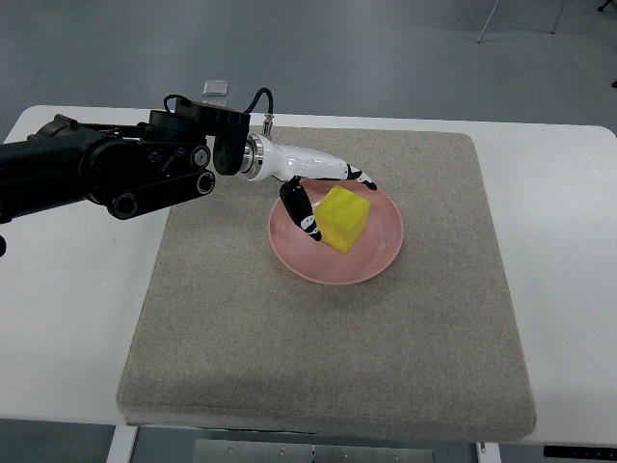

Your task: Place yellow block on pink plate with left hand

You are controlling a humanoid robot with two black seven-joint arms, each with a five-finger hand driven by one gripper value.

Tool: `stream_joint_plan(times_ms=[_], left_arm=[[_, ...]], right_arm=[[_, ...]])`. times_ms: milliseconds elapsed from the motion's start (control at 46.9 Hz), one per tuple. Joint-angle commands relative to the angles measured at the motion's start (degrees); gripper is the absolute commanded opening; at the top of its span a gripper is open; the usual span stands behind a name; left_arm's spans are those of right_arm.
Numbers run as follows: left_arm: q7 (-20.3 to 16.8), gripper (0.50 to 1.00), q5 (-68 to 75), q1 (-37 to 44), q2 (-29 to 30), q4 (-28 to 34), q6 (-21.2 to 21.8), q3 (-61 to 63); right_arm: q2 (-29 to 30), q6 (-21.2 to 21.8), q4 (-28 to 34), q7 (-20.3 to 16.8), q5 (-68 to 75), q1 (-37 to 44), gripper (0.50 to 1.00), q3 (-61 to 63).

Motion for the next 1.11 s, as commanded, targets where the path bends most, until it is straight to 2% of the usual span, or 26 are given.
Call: stream_joint_plan(times_ms=[0,341,661,874,1087], left_arm=[[0.0,0.988,-0.03,0.0,0.0,0.01,-0.01,0.08],[0.0,0.99,-1.0,-1.31,1.49,1.14,-0.09,-1.93],[0.0,0.988,-1.7,-0.26,5.54,9.93,-0.01,-3.52],[0.0,0.988,-2.84,2.46,5.1,17.49,0.43,-3.43],[0.08,0.988,-8.38,2.99,4.66,23.64,5.7,-3.26]], right_arm=[[0.0,0.0,0.03,-0.01,-0.01,-0.01,0.924,0.0],[0.0,0.0,-0.06,-0.01,-0.01,-0.01,0.924,0.0],[0.0,0.0,-0.06,0.0,-0.01,-0.01,0.924,0.0],[0.0,0.0,0.03,-0.01,-0.01,-0.01,0.924,0.0],[0.0,0.0,0.03,-0.01,-0.01,-0.01,0.924,0.0]])
